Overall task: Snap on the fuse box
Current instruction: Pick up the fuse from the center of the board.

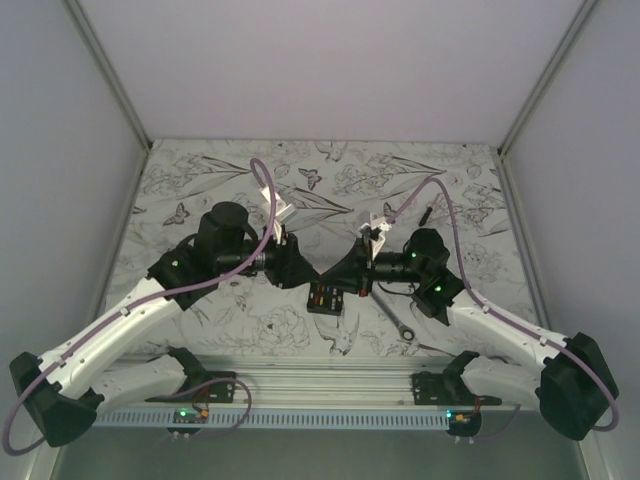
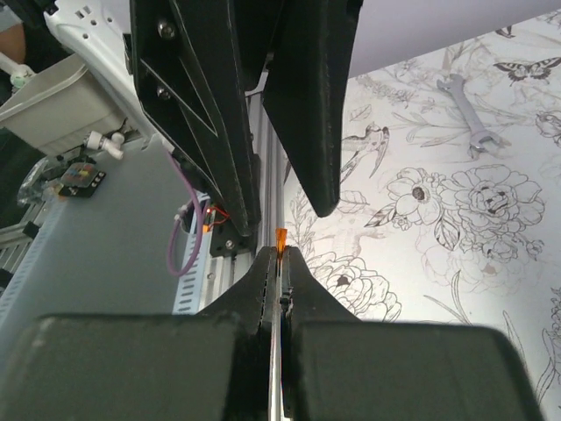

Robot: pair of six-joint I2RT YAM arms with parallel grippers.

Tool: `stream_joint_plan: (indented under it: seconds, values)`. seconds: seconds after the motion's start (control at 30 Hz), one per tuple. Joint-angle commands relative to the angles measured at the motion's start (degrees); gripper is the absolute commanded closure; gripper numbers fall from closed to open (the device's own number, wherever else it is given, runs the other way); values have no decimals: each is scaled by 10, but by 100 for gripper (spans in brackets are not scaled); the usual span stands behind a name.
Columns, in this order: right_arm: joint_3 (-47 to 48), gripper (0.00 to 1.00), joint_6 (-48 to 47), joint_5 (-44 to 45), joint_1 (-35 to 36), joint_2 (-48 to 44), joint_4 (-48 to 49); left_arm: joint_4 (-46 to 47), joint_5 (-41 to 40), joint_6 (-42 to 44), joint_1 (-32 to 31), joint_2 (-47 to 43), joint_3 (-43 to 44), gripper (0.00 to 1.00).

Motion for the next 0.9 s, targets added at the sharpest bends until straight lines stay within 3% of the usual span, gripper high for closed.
stream_joint_plan:
  seconds: [0.0,0.17,0.4,0.87]
  values:
    - [21,100,-15,-33,-6,-7,-17,58,74,28,-3,-8,-7,63]
    - [23,100,-15,-36,-7,-9,-15,62,89,32,-3,-4,-10,74]
    - [23,100,-12,-37,-8,-11,-10,63,86,34,-3,-2,-23,82]
    - [22,100,-9,-38,-13,-12,-5,64,55,38,-3,-6,-43,79]
